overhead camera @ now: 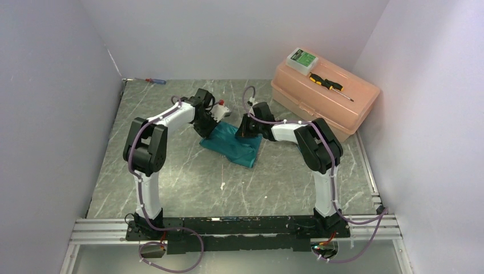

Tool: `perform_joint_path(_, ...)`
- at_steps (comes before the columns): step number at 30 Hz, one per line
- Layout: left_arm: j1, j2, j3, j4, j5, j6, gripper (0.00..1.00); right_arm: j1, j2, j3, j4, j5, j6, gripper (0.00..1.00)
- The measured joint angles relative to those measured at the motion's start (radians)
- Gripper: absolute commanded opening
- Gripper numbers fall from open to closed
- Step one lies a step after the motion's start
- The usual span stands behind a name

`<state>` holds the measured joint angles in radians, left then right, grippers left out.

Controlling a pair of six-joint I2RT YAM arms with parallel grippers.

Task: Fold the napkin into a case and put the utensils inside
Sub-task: Fold the lower triangle-folded napkin at the center of the board.

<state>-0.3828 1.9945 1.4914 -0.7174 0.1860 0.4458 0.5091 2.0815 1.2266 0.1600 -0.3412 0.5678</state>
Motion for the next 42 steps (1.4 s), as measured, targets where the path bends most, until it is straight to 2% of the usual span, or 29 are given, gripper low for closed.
perform_joint_path(2,0.000,0.014,0.005,0.002,0.000,-0.004,0.08,0.000,0.000,-0.009,0.015,-0.001,0.000,0.08)
perform_joint_path(5,0.000,0.043,0.008,0.007,-0.006,-0.010,0.09,0.000,-0.007,-0.021,0.029,-0.001,0.000,0.18)
perform_joint_path(8,0.000,0.061,0.016,0.016,-0.023,-0.024,0.15,0.000,-0.037,-0.035,0.013,0.005,-0.004,0.28)
perform_joint_path(12,0.000,0.064,0.020,0.017,-0.034,-0.042,0.36,-0.014,-0.136,-0.068,-0.013,0.021,-0.015,0.31)
perform_joint_path(13,0.000,0.064,0.020,0.017,-0.034,-0.046,0.42,-0.020,-0.172,-0.077,-0.014,0.022,-0.019,0.31)
perform_joint_path(14,0.000,0.064,0.020,0.016,-0.034,-0.050,0.54,-0.026,-0.204,-0.085,-0.014,0.023,-0.023,0.32)
perform_joint_path(15,0.000,0.063,0.021,0.014,-0.034,-0.051,0.60,-0.032,-0.239,-0.096,-0.013,0.022,-0.027,0.32)
perform_joint_path(18,0.003,0.056,0.027,-0.009,-0.028,-0.066,0.64,-0.043,-0.313,-0.133,-0.010,0.017,-0.044,0.39)
perform_joint_path(19,0.006,0.049,0.028,-0.019,-0.027,-0.067,0.78,-0.045,-0.330,-0.148,-0.011,0.016,-0.051,0.43)
perform_joint_path(22,0.013,0.015,0.030,-0.060,-0.024,-0.068,0.82,-0.044,-0.370,-0.217,-0.034,0.021,-0.068,0.53)
perform_joint_path(24,0.018,-0.015,0.030,-0.081,-0.022,-0.067,0.94,-0.040,-0.409,-0.279,-0.067,0.035,-0.071,0.56)
perform_joint_path(28,0.019,-0.076,0.036,-0.108,-0.011,-0.070,0.94,-0.010,-0.513,-0.380,-0.148,0.105,-0.061,0.53)
perform_joint_path(34,0.019,-0.083,0.069,-0.112,0.031,-0.071,0.90,0.064,-0.678,-0.504,-0.166,0.150,0.007,0.40)
perform_joint_path(37,0.013,-0.047,0.125,-0.115,0.055,-0.071,0.89,0.084,-0.680,-0.532,-0.156,0.149,0.049,0.34)
perform_joint_path(42,-0.031,0.077,0.264,-0.092,0.080,-0.071,0.89,0.102,-0.594,-0.529,-0.132,0.149,0.091,0.31)
